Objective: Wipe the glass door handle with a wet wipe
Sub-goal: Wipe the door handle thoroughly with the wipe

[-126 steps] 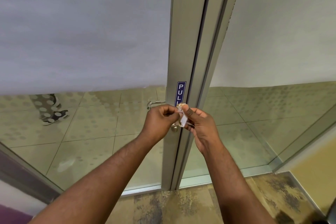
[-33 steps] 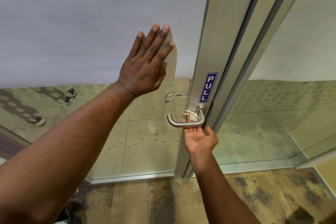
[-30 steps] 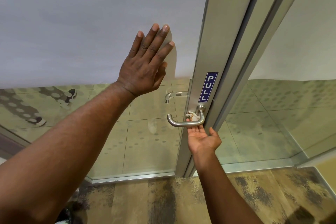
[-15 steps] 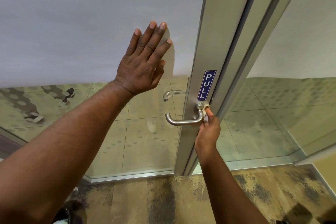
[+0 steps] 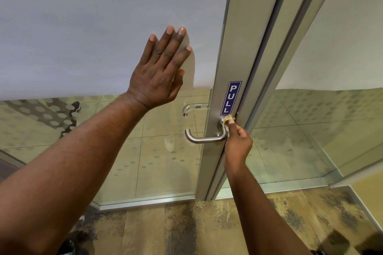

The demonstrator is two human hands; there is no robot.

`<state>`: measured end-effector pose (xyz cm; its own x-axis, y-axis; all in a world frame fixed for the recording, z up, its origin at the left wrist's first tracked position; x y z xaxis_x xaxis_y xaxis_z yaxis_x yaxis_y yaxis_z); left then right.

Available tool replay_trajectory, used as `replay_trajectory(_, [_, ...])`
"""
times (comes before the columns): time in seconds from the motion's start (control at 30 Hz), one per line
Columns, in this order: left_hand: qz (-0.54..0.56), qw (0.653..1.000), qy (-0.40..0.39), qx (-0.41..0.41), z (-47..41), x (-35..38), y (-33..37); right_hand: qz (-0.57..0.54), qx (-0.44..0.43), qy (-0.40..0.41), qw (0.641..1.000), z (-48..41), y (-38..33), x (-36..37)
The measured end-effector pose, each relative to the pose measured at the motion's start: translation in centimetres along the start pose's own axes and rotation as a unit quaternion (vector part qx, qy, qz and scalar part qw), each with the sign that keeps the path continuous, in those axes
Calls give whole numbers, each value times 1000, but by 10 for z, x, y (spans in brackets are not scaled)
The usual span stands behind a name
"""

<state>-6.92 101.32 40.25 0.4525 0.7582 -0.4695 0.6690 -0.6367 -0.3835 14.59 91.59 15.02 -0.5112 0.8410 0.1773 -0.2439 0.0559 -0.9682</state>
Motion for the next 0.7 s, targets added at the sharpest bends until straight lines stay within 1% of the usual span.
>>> replay_trajectory(0.13, [-1,1000,1,0,0,0,0,-117,131,-5,984,3,29,-3])
replay_trajectory(0.2, [-1,1000,1,1,0,0,0,-140,163,-12,977,3,37,-2])
replay_trajectory(0.23, [-1,1000,1,1,-1,0,0,-130,164,-18,978,2,38,0])
replay_trajectory(0.33, [-2,1000,0,0,-1,0,0,-64,114,-18,991,-3,25,2])
replay_trajectory(0.4, [-4,1000,0,0,0,0,0,0,48,-12,999,-4,9,3])
replay_trajectory(0.43, [-6,1000,0,-1,0,-1,-1,52,6,-13,999,-4,1,3])
replay_trajectory(0.47, [-7,1000,1,-1,0,-1,-1,117,-39,-18,992,-3,-5,5])
replay_trajectory(0.5, [-7,1000,2,-1,0,-1,-1,187,-88,-25,978,0,-12,7])
replay_trajectory(0.57, [-6,1000,3,0,-1,-1,0,305,-170,-41,936,7,-21,17])
replay_trajectory(0.6, [-6,1000,3,0,0,-1,0,337,-189,-41,921,8,-22,19])
replay_trajectory(0.63, [-5,1000,3,1,-1,-2,0,354,-194,-39,914,7,-25,22])
replay_trajectory(0.67, [-5,1000,2,2,-1,-1,0,346,-189,-34,919,4,-26,21])
replay_trajectory(0.7, [-4,1000,0,2,-1,-1,0,321,-166,-30,932,-1,-24,20])
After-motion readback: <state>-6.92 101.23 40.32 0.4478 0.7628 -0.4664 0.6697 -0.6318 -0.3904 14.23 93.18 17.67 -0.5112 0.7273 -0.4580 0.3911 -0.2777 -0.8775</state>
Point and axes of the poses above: each hand's wrist, its own z-axis away from the middle knuckle, its own x-axis out of the palm, y = z × x, the point moved 10 cm from there along -z, towards the middle knuckle, and after that the axes turned 1 degree about -y, right-handed, at the moved point
